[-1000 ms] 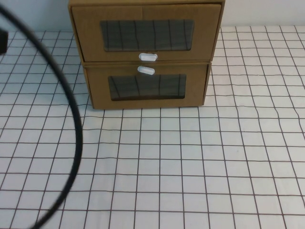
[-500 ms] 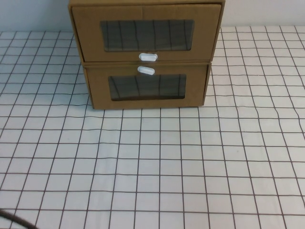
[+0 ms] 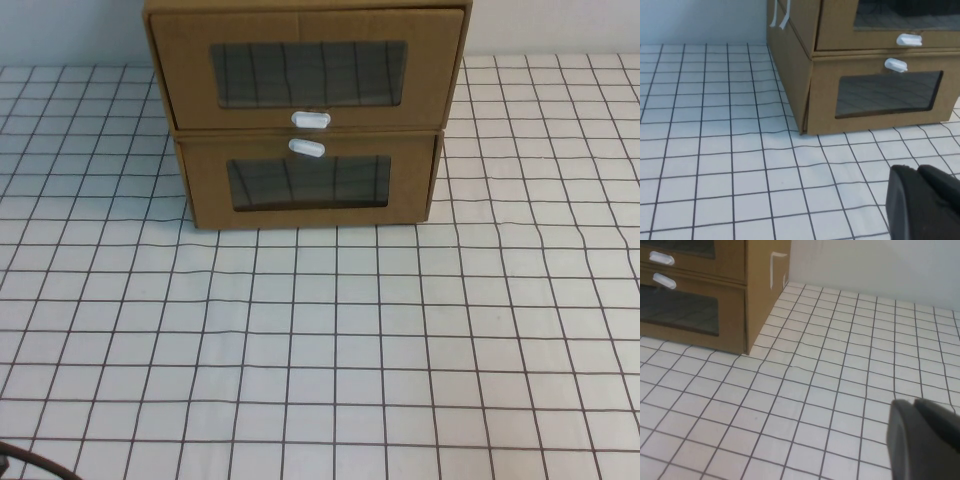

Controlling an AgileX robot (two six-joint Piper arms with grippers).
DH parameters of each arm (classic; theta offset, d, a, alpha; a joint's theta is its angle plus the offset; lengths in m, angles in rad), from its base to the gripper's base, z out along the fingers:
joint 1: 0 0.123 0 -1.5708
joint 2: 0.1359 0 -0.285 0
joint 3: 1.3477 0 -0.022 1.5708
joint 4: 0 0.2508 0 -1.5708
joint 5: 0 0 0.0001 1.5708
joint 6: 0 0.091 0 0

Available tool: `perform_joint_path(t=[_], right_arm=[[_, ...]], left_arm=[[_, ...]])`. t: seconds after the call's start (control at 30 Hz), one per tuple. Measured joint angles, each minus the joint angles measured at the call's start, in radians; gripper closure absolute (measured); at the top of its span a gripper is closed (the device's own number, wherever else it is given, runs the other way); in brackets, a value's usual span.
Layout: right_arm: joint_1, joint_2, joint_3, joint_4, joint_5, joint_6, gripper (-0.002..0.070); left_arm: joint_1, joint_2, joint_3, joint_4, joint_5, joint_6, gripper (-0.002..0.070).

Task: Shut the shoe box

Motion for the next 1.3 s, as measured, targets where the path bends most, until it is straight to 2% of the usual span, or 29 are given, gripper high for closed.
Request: perform_joint_path(t=[1.1,1.3], right_arm=[[0.0,0.0,0.002,0.001,0.0,0.0,0.0689],[0.0,0.0,0.002,0.001,0.0,0.0,0.069]], left_arm=[[0.0,-0.045,0.047,-0.006,-0.046,-0.001,0.068],[0.0,-0.158,0.174,0.014,-0.185,-0.006,0.068]])
